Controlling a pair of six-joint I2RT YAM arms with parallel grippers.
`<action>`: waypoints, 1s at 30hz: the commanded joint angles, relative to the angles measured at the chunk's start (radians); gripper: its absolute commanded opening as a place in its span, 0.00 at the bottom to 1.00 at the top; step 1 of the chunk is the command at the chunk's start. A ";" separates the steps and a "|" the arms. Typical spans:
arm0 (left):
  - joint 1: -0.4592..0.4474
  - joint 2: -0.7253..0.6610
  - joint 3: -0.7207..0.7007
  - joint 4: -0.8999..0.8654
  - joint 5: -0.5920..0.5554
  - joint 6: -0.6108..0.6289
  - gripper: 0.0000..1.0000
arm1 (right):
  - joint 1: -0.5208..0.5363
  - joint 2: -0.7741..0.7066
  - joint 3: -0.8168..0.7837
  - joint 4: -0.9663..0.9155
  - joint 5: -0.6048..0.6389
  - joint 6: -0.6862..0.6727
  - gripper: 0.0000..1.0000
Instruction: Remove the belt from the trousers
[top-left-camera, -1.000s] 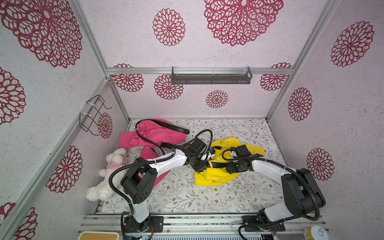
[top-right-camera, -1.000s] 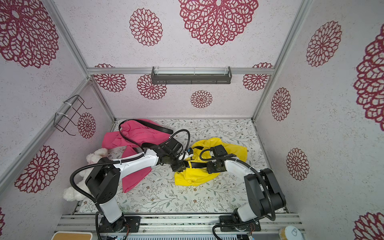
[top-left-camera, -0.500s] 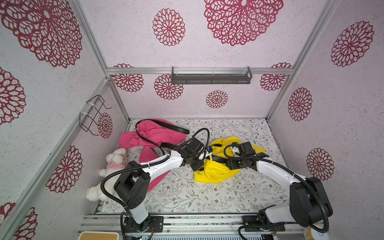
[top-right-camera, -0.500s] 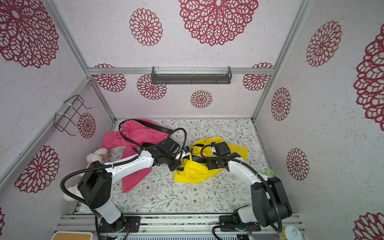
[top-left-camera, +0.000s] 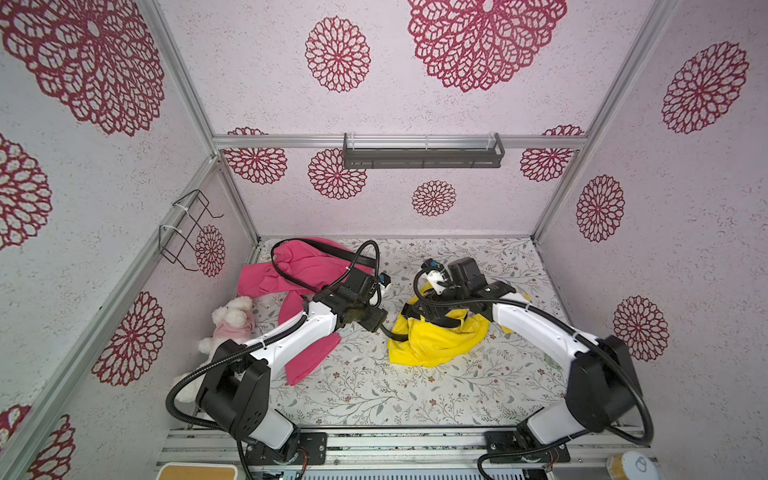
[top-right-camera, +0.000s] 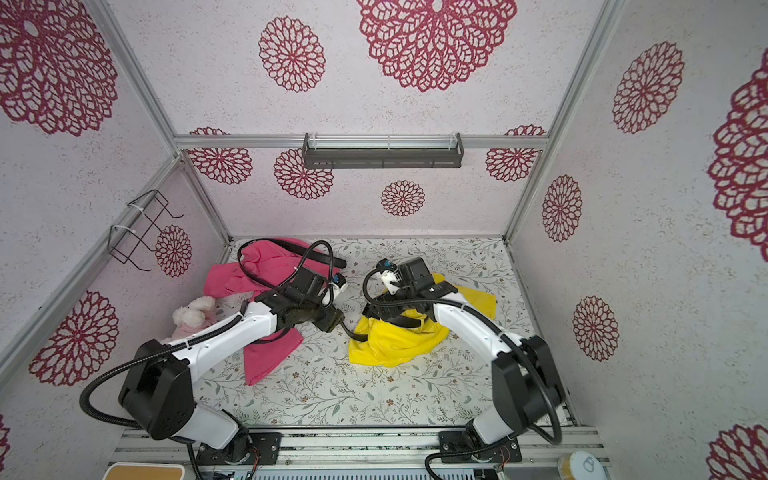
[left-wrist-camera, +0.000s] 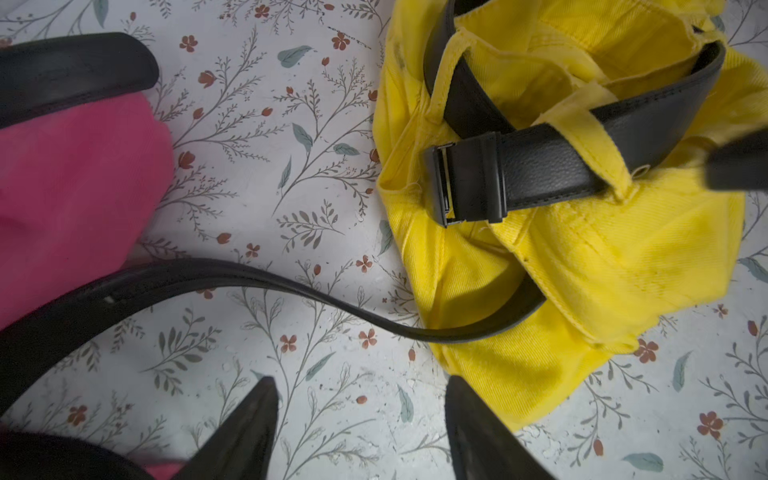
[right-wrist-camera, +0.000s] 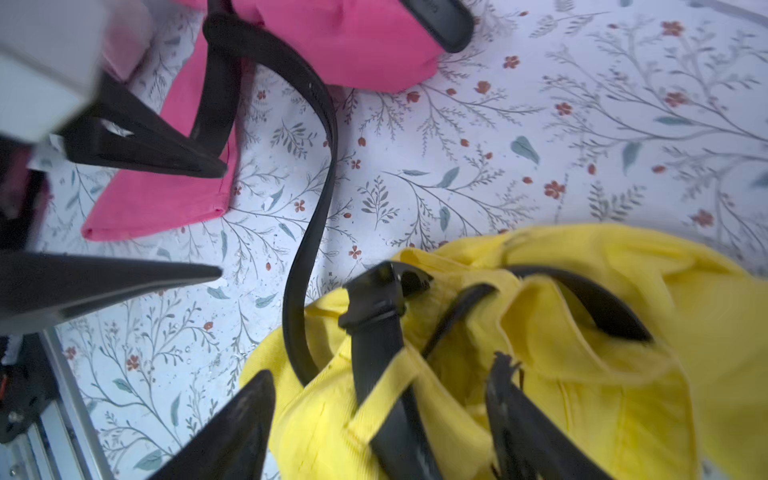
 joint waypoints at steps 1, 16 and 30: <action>0.000 -0.061 -0.049 0.031 -0.018 -0.088 0.67 | -0.007 0.182 0.176 -0.226 -0.114 -0.121 0.67; 0.002 -0.111 -0.081 0.050 0.038 -0.156 0.67 | -0.001 0.075 -0.021 -0.304 -0.245 -0.118 0.03; 0.007 -0.473 -0.141 -0.192 -0.262 -0.235 0.74 | 0.228 0.161 0.116 -0.432 -0.450 -0.456 0.17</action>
